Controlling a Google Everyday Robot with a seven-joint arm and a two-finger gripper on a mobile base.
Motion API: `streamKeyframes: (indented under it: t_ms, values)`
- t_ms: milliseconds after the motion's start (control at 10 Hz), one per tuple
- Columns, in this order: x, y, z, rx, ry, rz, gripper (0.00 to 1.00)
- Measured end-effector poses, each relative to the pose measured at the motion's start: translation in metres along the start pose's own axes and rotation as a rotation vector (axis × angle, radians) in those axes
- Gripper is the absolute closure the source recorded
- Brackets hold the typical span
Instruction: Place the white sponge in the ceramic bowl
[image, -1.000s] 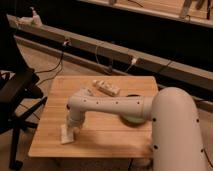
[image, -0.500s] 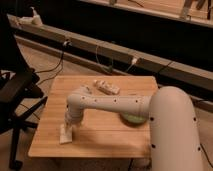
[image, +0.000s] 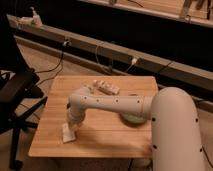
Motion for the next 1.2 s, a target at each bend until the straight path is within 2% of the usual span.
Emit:
streamKeyframes:
  t_ms: [300, 500, 900, 1000, 1200]
  values:
    - [-0.002, 0.000, -0.003, -0.012, 0.009, 0.001, 0.99]
    - [-0.004, -0.005, -0.016, -0.020, 0.044, -0.007, 1.00]
    - [-0.002, -0.034, -0.077, -0.054, 0.138, -0.060, 1.00]
    - [0.002, -0.037, -0.093, -0.058, 0.167, -0.064, 1.00]
    - [0.012, -0.029, -0.123, -0.042, 0.220, -0.052, 1.00]
